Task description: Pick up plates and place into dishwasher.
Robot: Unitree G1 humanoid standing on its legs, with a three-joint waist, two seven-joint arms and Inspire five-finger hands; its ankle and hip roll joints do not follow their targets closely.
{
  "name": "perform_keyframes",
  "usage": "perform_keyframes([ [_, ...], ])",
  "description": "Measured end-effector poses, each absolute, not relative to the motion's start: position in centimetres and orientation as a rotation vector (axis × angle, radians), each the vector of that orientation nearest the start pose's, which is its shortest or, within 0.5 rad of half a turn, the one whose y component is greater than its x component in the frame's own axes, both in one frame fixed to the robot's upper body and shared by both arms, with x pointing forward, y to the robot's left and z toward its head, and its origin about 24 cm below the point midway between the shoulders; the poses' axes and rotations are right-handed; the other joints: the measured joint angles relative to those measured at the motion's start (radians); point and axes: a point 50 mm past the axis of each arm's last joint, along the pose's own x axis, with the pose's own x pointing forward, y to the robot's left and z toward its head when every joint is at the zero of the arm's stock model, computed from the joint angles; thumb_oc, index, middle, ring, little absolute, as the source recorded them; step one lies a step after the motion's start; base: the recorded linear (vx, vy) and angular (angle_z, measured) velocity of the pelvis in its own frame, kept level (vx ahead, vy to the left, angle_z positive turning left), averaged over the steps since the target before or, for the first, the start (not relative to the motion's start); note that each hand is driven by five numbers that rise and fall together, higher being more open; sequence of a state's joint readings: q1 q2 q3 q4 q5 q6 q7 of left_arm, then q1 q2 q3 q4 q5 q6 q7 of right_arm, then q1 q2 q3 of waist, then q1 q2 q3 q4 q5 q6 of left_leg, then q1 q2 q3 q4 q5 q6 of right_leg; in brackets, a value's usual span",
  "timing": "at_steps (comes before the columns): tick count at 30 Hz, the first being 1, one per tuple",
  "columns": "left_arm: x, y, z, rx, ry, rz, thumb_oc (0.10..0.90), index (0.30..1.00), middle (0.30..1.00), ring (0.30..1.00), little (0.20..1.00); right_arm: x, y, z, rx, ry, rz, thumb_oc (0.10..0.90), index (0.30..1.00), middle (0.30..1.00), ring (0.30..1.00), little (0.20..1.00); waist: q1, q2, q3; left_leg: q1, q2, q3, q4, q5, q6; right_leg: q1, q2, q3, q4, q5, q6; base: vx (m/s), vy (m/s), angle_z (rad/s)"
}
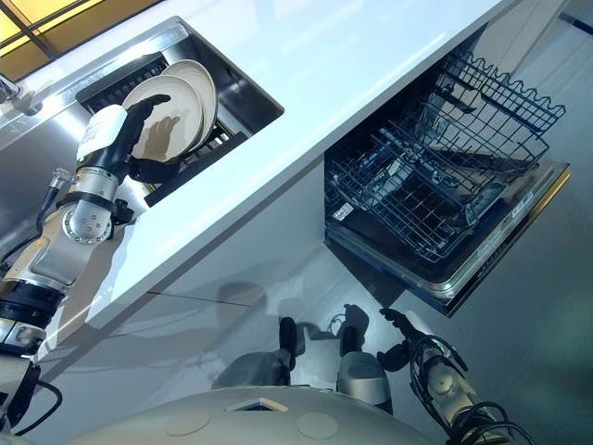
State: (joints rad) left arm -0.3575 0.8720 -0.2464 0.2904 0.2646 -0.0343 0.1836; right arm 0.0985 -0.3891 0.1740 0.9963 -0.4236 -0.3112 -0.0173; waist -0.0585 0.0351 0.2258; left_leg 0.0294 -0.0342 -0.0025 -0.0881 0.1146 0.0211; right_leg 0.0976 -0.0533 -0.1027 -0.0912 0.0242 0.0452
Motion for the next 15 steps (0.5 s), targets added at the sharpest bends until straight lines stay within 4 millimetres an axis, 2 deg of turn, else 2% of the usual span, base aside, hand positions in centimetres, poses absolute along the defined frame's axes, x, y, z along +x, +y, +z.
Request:
perform_keyframes([
  [6, 31.8, 28.4, 12.9, 1.197, -0.014, 0.042, 0.8, 0.9, 0.9, 0.9, 0.9, 11.6, -25.5, -12.9, -0.761, 0.834, 0.304, 0.8, 0.9, 0.9, 0.9, 0.9, -0.004, 0.0, 0.0, 0.0, 0.0, 0.001, 0.0, 0.001, 0.001, -0.002, 0.0, 0.004, 0.0, 0.0, 0.0, 0.0, 0.0, 0.0],
  [15, 31.9, 29.4, 13.9, 1.282, 0.08, -0.046, 0.8, 0.9, 0.9, 0.9, 0.9, 11.8, -25.5, -12.9, -0.77, 0.841, 0.311, 0.8, 0.9, 0.9, 0.9, 0.9, -0.014, 0.004, 0.002, -0.001, 0.0, 0.002, 0.0, 0.0, 0.0, -0.003, 0.0, 0.004, 0.0, 0.0, 0.0, 0.0, 0.0, 0.0],
])
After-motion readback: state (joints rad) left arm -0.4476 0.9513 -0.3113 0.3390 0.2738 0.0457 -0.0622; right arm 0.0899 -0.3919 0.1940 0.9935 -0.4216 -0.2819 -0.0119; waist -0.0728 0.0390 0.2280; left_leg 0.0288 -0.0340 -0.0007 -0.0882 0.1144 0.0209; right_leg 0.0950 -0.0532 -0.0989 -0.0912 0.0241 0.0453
